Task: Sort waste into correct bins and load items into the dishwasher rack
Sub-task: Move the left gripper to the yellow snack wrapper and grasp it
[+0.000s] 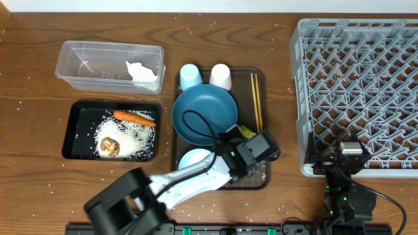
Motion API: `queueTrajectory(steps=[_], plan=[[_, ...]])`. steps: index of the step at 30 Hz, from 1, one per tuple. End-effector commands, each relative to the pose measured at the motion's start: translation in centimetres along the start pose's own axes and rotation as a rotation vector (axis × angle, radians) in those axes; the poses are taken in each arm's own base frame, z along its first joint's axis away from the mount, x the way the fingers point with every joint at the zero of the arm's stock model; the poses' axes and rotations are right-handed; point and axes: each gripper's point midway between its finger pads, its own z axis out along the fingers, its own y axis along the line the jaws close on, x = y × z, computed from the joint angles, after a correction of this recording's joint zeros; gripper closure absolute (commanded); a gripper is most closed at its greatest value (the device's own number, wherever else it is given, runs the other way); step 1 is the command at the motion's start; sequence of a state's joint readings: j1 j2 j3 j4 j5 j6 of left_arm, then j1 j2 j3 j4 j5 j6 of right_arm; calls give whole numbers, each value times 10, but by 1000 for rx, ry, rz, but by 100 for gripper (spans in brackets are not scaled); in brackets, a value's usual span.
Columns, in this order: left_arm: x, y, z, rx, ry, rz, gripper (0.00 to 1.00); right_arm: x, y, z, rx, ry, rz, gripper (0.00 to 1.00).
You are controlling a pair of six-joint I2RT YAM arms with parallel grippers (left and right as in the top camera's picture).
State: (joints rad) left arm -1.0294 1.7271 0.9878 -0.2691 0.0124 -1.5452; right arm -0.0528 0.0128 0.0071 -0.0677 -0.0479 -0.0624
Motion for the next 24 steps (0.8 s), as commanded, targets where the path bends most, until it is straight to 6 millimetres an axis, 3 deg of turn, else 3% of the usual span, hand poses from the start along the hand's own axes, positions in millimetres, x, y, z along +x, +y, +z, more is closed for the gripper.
queueTrajectory(steps=[1, 10, 15, 19, 24], plan=[[-2, 14, 16, -54, -15, -2, 2, 1, 1, 0, -4, 4, 1, 1], [-1, 19, 25, -71, -15, 1, 1, 1, 2, 0, -4, 4, 1, 1], [0, 17, 25, -64, -14, 2, 25, 1, 1, 0, -4, 4, 1, 1], [0, 16, 26, -60, -15, 2, 49, 1, 1, 0, -4, 4, 1, 1], [0, 16, 26, -60, -13, 6, 64, 1, 1, 0, -4, 4, 1, 1]])
